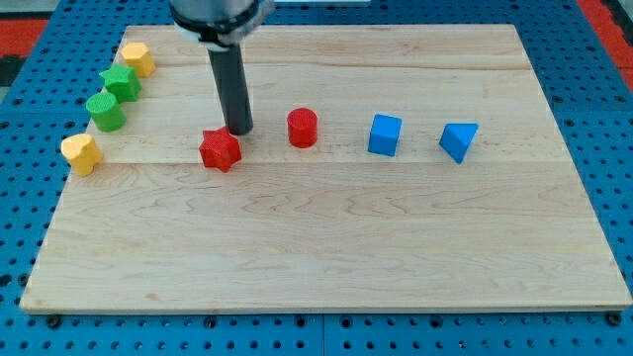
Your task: Move the red star diagonally to the bottom left of the red circle
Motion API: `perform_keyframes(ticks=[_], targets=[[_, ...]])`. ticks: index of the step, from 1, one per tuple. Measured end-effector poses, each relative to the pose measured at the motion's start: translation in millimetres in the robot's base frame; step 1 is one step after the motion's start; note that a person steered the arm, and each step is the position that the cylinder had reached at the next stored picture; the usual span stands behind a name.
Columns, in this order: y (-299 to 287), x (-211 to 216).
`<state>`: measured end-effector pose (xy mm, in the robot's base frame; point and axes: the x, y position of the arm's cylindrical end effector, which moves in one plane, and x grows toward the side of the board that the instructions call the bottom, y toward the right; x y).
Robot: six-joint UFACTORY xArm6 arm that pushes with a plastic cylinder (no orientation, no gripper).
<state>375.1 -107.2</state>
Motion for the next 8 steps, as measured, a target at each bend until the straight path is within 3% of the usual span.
perform_keyframes(ticks=[1, 2, 3, 4, 5, 6, 7, 8], targets=[[-51.1, 20.2], [-8.2, 66.9], [44.2, 60.1], [41.0, 25.3], [110.5, 53.6], [134.6, 100.4], [141.1, 103.4], [136.9, 58.9]])
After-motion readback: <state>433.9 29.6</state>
